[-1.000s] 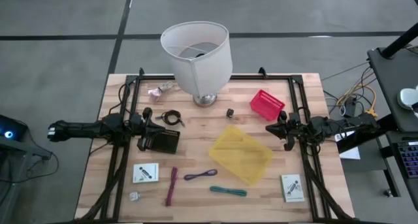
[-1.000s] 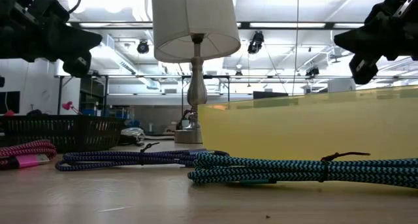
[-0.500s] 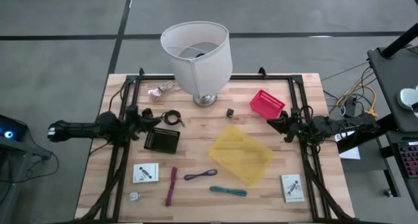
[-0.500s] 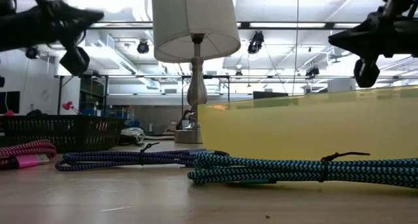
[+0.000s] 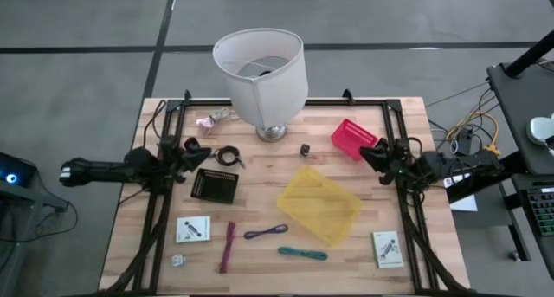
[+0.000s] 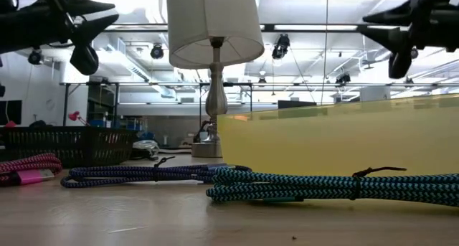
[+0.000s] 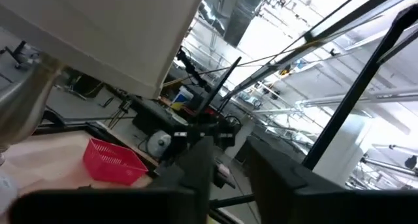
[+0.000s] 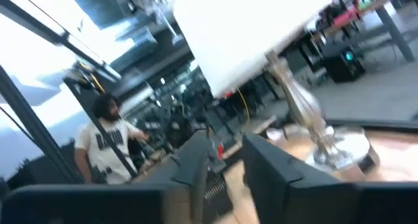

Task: Pick and place items into bin
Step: Put the black charger adapter into the red bin

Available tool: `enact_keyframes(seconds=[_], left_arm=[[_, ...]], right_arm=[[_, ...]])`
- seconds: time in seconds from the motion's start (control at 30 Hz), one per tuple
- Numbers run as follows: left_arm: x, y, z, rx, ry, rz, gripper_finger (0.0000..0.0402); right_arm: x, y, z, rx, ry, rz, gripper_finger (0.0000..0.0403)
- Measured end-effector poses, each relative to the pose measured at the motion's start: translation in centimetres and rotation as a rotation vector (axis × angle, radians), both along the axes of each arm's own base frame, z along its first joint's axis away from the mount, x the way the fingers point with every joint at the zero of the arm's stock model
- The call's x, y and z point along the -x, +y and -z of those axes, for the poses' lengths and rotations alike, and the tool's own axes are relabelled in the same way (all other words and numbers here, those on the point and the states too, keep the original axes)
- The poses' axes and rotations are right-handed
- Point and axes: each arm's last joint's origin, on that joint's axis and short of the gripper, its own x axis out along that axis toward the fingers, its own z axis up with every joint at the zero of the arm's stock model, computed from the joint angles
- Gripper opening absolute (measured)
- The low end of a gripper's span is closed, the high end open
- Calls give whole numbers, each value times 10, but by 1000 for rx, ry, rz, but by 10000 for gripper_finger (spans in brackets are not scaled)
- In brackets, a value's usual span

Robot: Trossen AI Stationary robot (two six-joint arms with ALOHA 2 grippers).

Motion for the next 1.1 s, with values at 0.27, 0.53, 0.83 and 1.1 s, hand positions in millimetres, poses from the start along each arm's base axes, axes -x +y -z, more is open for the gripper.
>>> enact_keyframes(seconds=[0.27,0.53,0.83,1.1], left_arm=[[-1,0,-25,-1,-84,3,184],[1,0,-40,-76,-202,-30,190],[-2,0,-38,-73,-183,-28,190],[-2,0,-39,-93,-182,-44,190]], right_arm=[[-5,4,-14,-8,-20,-134,185],[-30,9,-45,156,194,-74,196],[-74,16,-63,226,511,-35,196],[-106,20,-65,294,761,28,196]])
